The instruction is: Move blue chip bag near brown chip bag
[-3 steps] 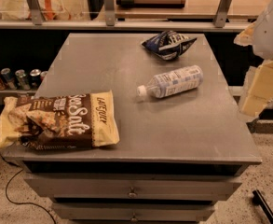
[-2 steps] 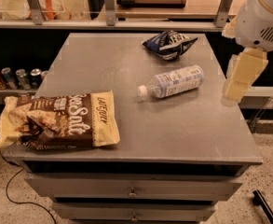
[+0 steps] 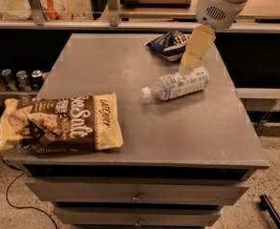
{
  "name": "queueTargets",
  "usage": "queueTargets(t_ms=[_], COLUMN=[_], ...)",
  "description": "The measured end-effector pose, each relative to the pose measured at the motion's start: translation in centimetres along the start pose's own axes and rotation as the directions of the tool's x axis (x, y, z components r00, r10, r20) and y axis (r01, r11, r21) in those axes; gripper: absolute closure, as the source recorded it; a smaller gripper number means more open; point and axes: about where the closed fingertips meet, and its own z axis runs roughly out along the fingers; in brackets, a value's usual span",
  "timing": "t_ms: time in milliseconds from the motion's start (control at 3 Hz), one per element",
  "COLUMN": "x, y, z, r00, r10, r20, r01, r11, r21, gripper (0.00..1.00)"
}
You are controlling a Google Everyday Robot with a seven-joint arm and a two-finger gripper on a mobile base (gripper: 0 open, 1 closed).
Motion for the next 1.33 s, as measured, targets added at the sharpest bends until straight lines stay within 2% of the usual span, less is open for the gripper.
queueTargets(t_ms=[333,667,1000,1333], x=[-0.6,-0.5,-1.6,-3.9], y=[0.0,0.0,-1.8,-5.8], z=[0.2,0.2,1.4,4.1], r00=[0.997,0.997,0.985,0.952], r10=[0.075,0.076,0.168,0.301], r20=[0.005,0.005,0.025,0.051], r01=[-0.075,-0.076,-0.168,-0.303], r11=[0.9972,0.9971,0.9857,0.9528], r21=[-0.001,0.0,0.011,0.023], gripper=[0.0,0.0,0.0,0.0])
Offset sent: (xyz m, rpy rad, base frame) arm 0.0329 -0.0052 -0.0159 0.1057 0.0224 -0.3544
